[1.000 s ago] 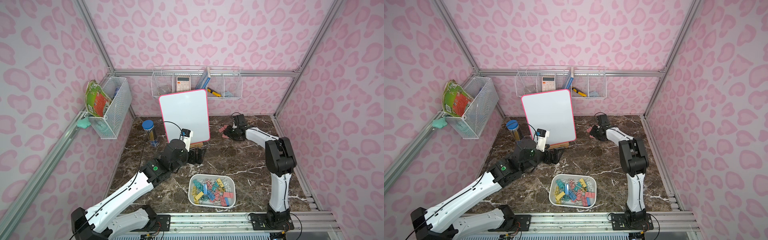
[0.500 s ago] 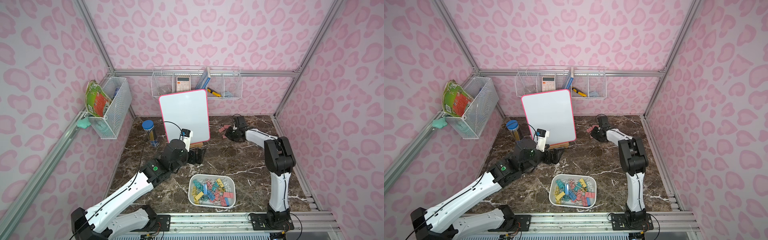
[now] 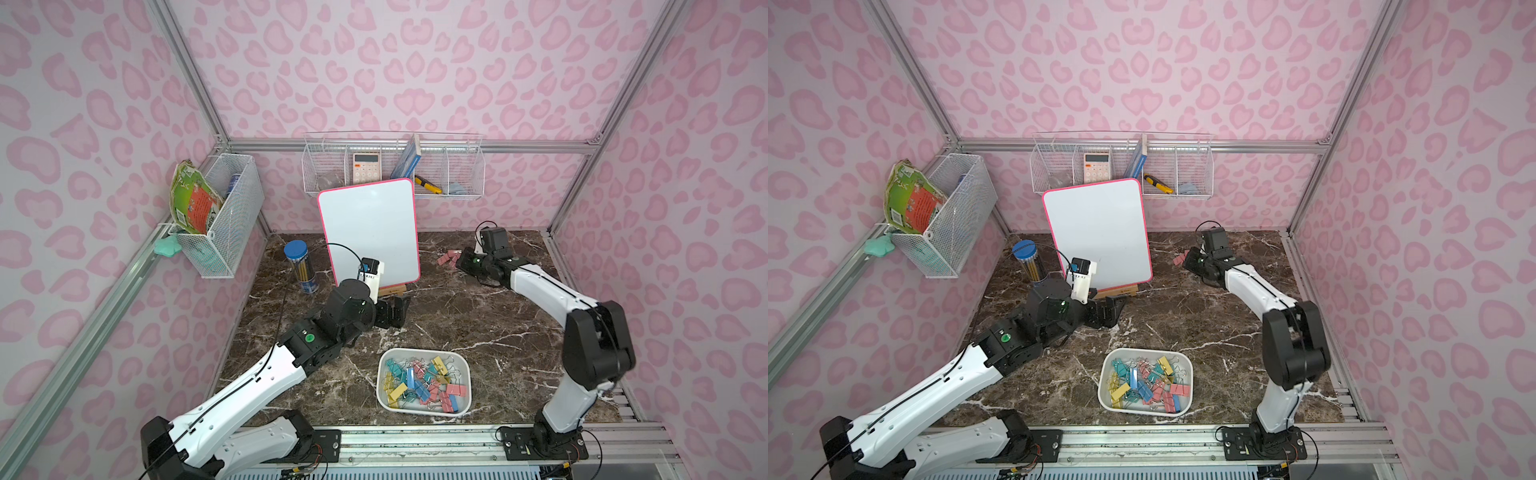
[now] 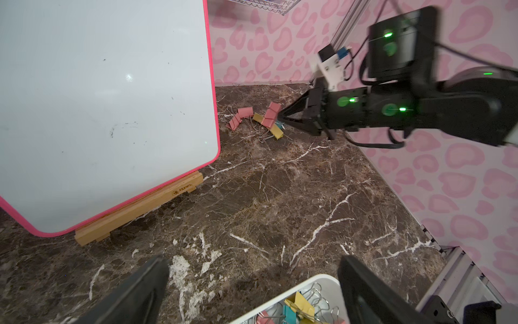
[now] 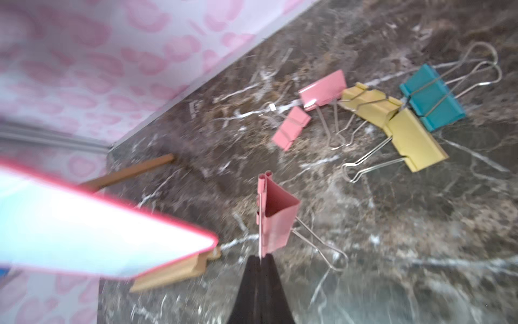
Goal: Put the binder clips in the storage box
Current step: Pick up the binder clip at the center of the board, then place the binder clip in the storage box.
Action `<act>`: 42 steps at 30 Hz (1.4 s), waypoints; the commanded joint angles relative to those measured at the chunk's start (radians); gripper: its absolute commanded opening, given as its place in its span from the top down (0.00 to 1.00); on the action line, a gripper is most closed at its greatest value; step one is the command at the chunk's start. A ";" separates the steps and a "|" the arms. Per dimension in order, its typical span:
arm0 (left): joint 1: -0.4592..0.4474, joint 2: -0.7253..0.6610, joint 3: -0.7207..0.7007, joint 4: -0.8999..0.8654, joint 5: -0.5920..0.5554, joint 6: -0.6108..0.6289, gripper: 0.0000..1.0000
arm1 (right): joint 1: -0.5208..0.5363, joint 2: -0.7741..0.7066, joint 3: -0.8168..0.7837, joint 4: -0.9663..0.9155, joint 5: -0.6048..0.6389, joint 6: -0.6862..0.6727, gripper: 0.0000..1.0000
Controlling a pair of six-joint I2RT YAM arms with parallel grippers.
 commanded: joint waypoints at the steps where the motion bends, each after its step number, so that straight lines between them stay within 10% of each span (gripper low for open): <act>1: 0.000 0.000 -0.012 0.027 -0.069 0.002 0.01 | 0.079 -0.216 -0.123 -0.055 -0.010 -0.129 1.00; 9: 0.000 0.012 -0.044 0.103 -0.195 0.013 0.01 | 0.398 -0.568 -0.385 -0.193 -0.106 -0.031 1.00; 24: 0.001 -0.099 -0.096 0.073 -0.315 0.004 0.01 | 0.731 -0.209 -0.287 -0.181 -0.079 -0.002 1.00; 34: 0.001 -0.083 -0.082 0.075 -0.277 0.017 0.01 | 0.679 -0.310 -0.257 -0.168 0.014 -0.024 0.53; 42: 0.001 -0.095 -0.076 0.083 -0.227 0.033 0.01 | 0.159 -0.310 -0.199 0.016 0.207 -0.013 0.54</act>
